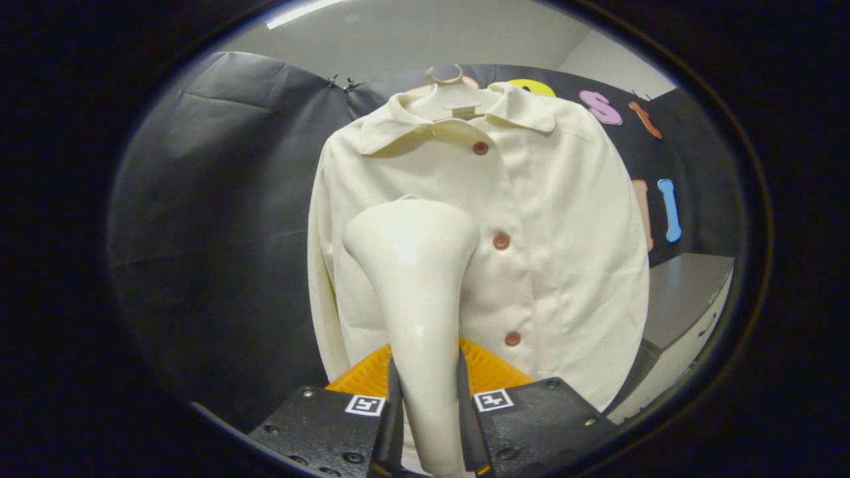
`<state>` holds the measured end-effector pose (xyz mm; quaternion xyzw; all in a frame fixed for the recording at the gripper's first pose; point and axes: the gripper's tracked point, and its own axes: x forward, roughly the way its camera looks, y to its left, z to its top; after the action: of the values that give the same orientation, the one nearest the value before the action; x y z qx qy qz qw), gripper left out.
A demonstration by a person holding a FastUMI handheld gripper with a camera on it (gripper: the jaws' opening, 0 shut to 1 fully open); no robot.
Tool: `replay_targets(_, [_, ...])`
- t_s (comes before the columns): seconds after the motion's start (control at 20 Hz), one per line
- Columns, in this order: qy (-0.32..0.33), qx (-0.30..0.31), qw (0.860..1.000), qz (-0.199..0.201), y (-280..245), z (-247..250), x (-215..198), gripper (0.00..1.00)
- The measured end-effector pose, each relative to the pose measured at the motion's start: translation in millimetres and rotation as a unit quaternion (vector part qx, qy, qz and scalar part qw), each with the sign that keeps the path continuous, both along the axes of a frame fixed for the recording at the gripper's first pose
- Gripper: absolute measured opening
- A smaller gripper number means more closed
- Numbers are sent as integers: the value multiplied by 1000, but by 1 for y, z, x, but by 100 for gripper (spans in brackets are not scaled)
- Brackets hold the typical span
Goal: Iron the clothes twice with a garment steamer, once on the left side and once on the right side.
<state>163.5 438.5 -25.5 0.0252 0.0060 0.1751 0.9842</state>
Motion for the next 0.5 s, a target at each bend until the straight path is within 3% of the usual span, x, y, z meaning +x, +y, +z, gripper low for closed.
replay_targets(0.5, [87, -41, 995, -35, -1, -101, 10, 36])
